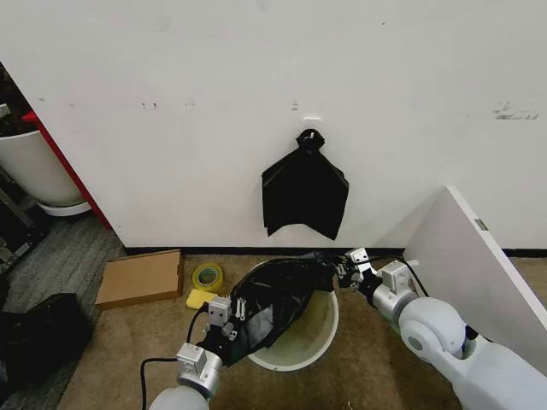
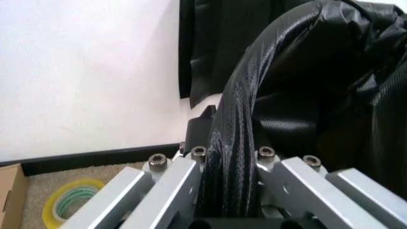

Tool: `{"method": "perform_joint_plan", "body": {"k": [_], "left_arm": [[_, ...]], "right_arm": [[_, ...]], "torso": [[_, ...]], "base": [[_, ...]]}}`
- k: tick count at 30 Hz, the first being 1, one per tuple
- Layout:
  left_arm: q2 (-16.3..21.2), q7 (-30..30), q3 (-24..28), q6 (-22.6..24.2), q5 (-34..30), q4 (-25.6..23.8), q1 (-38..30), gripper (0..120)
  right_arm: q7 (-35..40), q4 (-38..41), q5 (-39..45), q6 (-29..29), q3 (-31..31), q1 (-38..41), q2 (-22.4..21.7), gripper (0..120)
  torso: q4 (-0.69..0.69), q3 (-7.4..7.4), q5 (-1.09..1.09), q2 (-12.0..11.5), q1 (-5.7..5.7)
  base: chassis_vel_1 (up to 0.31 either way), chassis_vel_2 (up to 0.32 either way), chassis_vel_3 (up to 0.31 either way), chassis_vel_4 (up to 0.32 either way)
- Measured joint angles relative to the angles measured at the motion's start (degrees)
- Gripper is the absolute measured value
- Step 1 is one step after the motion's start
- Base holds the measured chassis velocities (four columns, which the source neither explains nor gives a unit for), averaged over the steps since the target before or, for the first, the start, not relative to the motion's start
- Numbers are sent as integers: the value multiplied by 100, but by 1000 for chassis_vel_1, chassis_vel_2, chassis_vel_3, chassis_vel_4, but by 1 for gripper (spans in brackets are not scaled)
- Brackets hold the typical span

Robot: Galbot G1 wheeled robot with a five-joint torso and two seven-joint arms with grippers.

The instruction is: Place the garbage bag over the trash bin.

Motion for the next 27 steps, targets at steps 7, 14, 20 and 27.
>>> {"method": "perform_joint_plan", "body": {"k": [7, 14, 20, 27], "left_arm": [[-31, -73, 9, 93, 29, 14, 2, 3], [-33, -79, 28, 122, -3, 60, -47, 3], [3, -67, 35, 116, -27, 81, -54, 3], [25, -45, 30, 97, 4, 97, -9, 3]], "right_arm": [[304, 314, 123, 102, 157, -88, 112, 29], [436, 398, 595, 31, 441, -202, 139, 50], [361, 367, 2240, -212, 815, -259, 136, 76], [-21, 293, 3480, -197, 1052, -180, 230, 98]], "torso": [[1, 0, -1, 0, 0], [0, 0, -1, 0, 0], [0, 0, -1, 0, 0], [0, 0, 0, 0, 0]], "base": [[0, 0, 0, 0], [0, 0, 0, 0], [0, 0, 0, 0], [0, 0, 0, 0]]}}
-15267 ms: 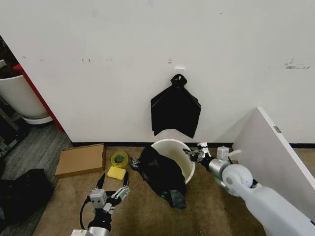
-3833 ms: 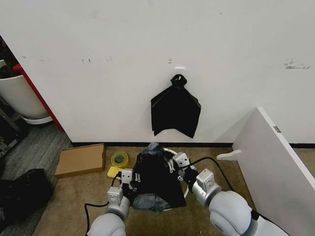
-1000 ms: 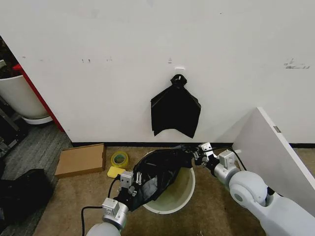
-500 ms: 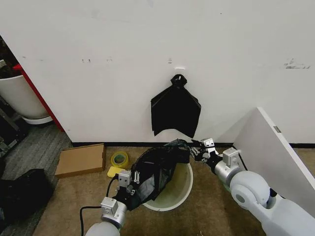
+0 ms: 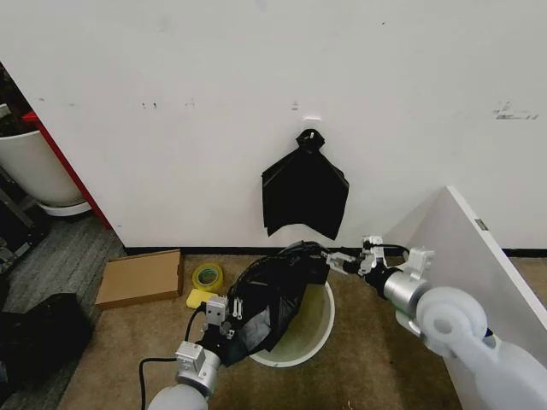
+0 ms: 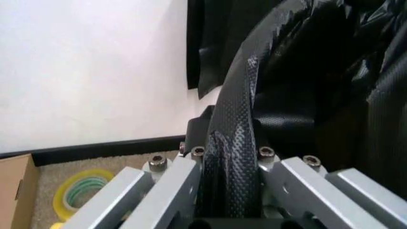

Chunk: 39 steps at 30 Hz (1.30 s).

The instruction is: Place the garbage bag over the trash bin.

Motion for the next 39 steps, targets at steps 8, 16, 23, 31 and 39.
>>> {"method": "perform_joint_plan", "body": {"k": [8, 16, 23, 31, 39], "left_arm": [[-8, 15, 8, -4, 9, 32, -18, 3], [4, 42, 8, -26, 21, 52, 0, 3], [-14, 37, 10, -34, 38, 64, 9, 3], [-215, -371, 87, 29, 230, 102, -49, 3], [-411, -846, 268, 112, 561, 339, -432, 3]], "right_arm": [[-448, -27, -208, -370, 261, -66, -135, 100], [-391, -359, -14, -454, 525, 37, -172, 100], [-1206, -348, -525, -457, 658, -142, -231, 100], [296, 746, -1822, -45, 268, -244, -65, 100], [1620, 1849, -2436, -628, -569, -410, 213, 100]], "torso": [[-1, 0, 0, 0, 0], [0, 0, 1, 0, 0], [-2, 0, 1, 0, 0], [1, 0, 0, 0, 0], [-1, 0, -1, 0, 0]], "base": [[0, 0, 0, 0], [0, 0, 0, 0], [0, 0, 0, 0], [0, 0, 0, 0], [0, 0, 0, 0]]}}
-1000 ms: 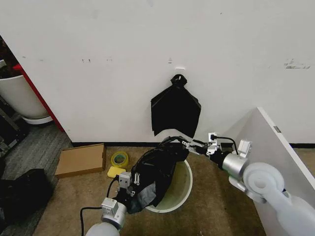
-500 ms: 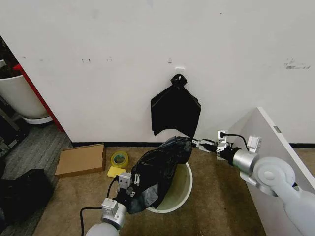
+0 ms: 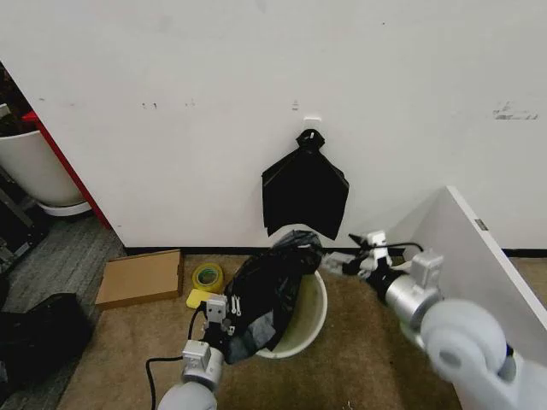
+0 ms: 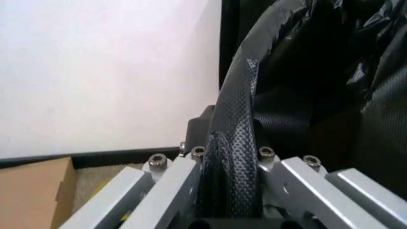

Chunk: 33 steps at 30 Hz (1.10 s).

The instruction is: Place the garbage bag over the trash bin.

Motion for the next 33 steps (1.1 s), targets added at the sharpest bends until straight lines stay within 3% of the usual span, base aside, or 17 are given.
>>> {"method": "perform_joint_plan", "body": {"k": [7, 19, 25, 33], "left_arm": [[-29, -56, 69, 19, 122, 103, -117, 3], [-110, -51, 323, 105, 102, 227, -275, 3], [-100, -44, 323, 103, 98, 230, -275, 3], [-99, -32, 311, 58, 97, 218, -252, 3]], "right_arm": [[63, -137, -518, -68, -395, 74, 162, 100], [35, -473, -1869, -317, -1591, 181, 828, 98], [83, -691, -2217, -440, -1701, 169, 915, 82], [299, -740, -2206, -804, -1671, 128, 909, 53]], "torso": [[1, 0, 1, 0, 0], [1, 0, 0, 0, 0], [1, 0, 1, 0, 0], [1, 0, 1, 0, 0]], "base": [[0, 0, 0, 0], [0, 0, 0, 0], [0, 0, 0, 0], [0, 0, 0, 0]]}}
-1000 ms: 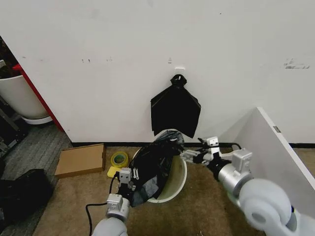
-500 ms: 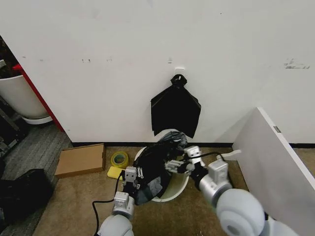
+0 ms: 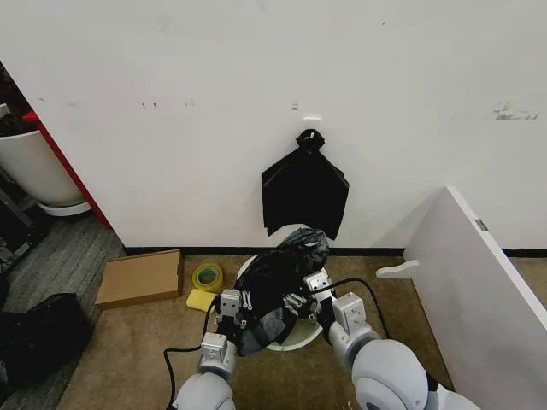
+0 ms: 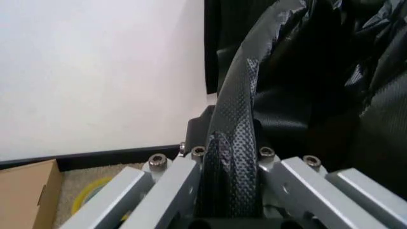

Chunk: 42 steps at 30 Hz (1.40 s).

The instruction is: Place the garbage bag over the trash bin.

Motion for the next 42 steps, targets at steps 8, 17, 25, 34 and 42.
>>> {"method": "perform_joint_plan", "body": {"k": [8, 17, 25, 34, 42], "left_arm": [[1, 1, -69, -42, -27, -35, 10, 3], [-7, 3, -179, -107, -39, -62, 75, 3], [-19, 17, -346, -178, -248, -139, 192, 3], [-74, -36, -409, -194, -85, -156, 258, 3], [-119, -72, -263, -179, 149, -73, 156, 3]], "right_arm": [[108, -6, 74, -24, 84, -37, -17, 22], [139, 33, 88, 54, 253, -87, -52, 0], [226, 22, 280, 248, 646, -199, -160, 0], [281, 496, 810, 277, 431, -223, -44, 12], [605, 329, 969, 13, -86, 202, 288, 40]], "torso": [[0, 0, 0, 0, 0], [0, 0, 0, 0, 0], [-1, 0, 0, 0, 0], [0, 0, 0, 0, 0], [1, 0, 0, 0, 0]], "base": [[0, 0, 0, 0], [0, 0, 0, 0], [0, 0, 0, 0], [0, 0, 0, 0], [0, 0, 0, 0]]}}
